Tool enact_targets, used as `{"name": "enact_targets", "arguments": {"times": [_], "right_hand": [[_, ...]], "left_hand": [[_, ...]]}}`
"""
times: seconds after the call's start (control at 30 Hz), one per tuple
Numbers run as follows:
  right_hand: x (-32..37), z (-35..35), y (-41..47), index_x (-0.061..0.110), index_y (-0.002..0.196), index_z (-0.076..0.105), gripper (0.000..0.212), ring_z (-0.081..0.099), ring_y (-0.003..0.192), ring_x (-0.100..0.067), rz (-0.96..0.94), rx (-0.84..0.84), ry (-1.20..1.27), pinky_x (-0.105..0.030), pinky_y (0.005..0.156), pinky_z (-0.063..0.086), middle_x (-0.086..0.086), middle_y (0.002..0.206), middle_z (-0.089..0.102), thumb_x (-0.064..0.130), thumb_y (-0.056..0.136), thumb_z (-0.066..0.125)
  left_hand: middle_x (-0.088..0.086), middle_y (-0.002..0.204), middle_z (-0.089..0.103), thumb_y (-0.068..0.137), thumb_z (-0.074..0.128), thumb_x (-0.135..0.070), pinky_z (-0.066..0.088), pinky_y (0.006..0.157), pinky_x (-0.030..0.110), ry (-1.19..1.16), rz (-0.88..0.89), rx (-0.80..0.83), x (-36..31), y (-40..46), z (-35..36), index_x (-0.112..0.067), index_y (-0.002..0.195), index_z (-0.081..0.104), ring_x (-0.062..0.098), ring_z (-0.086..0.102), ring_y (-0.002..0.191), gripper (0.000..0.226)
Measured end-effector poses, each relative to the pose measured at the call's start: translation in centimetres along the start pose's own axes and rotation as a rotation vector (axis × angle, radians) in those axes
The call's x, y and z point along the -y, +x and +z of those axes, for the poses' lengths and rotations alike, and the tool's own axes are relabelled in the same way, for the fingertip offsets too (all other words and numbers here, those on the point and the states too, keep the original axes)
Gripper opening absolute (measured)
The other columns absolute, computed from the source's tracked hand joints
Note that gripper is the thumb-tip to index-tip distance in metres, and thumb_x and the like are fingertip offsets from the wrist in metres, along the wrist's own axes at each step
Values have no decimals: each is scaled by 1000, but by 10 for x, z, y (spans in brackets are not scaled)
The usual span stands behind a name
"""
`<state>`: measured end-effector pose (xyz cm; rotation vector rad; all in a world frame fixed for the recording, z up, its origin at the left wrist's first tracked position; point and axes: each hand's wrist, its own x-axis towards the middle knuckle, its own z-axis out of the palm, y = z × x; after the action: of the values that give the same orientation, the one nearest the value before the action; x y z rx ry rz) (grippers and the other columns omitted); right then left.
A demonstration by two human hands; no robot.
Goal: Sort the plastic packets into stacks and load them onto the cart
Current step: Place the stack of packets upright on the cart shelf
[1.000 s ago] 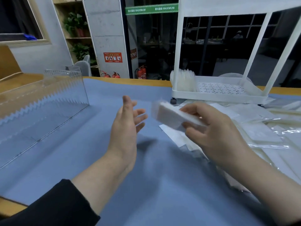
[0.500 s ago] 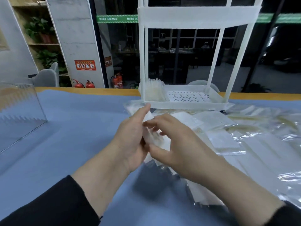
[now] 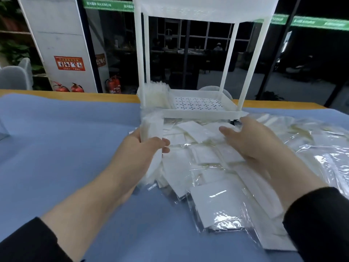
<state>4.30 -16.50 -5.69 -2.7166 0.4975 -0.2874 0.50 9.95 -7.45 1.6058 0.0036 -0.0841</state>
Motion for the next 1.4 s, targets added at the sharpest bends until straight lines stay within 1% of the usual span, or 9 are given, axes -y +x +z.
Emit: {"name": "enact_targets", "arguments": {"times": [0.23,0.6,0.73,0.8,0.9,1.03,1.2,1.3,1.4], "right_hand": [[10,21,0,21,131,51,76,48,126,-34,43,-64,-194,-52,102,33,-9,127,61,81,84,45],[20,12,-4,28,123,57,36,58,114,-30,12,-67,226,-44,100,33,4,113,64,21,87,57],[16,1,-9,13,96,68,20,52,56,-21,-59,-156,537,-27,54,43,-4,74,61,15,84,53],[15,-3,-11,12,98,69,19,49,56,-18,-104,-209,592,-25,49,38,-5,76,61,15,87,54],[22,-12,-19,21,113,68,26,62,66,-14,-153,-217,788,-30,57,49,6,84,69,13,90,59],[44,-9,-40,26,119,68,35,73,94,-27,-349,128,1118,-44,88,58,-2,102,76,3,92,66],[72,9,-75,20,101,72,9,61,68,-4,-561,254,734,-17,67,47,5,80,71,17,96,65],[78,14,-80,10,87,63,25,48,63,-11,-576,307,612,-28,60,40,-10,72,58,32,100,60],[75,8,-80,21,93,64,16,56,66,-2,-612,321,649,-23,65,47,11,71,64,34,101,58]], "left_hand": [[2,91,79,75,74,-36,56,74,42,31,0,4,-3,-2,-1,-17,100,73,25,70,82,32],[10,92,78,87,73,-28,57,89,54,-20,-8,-28,-6,-2,-1,-11,100,74,27,72,87,21],[15,99,77,96,63,-19,56,92,55,-135,5,-98,-7,1,-2,-5,105,71,32,74,96,18],[16,103,76,97,62,-18,57,91,54,-211,7,-134,-9,1,-3,-3,109,68,31,73,94,21],[15,107,76,97,63,-28,59,86,50,-336,-11,-150,-11,0,-3,-6,116,66,31,74,97,29],[15,113,75,86,65,-55,61,87,46,-430,-32,-108,-15,-6,2,-8,115,67,30,74,103,55],[13,110,77,93,64,-42,63,81,43,-495,-13,53,-14,-15,11,-9,123,69,28,75,101,45],[17,113,75,98,62,-23,63,84,41,-509,21,65,-11,-13,9,-5,122,70,30,74,103,31],[17,116,75,99,61,-25,60,90,46,-517,31,99,-12,-12,8,-5,123,70,32,73,106,33]]}}
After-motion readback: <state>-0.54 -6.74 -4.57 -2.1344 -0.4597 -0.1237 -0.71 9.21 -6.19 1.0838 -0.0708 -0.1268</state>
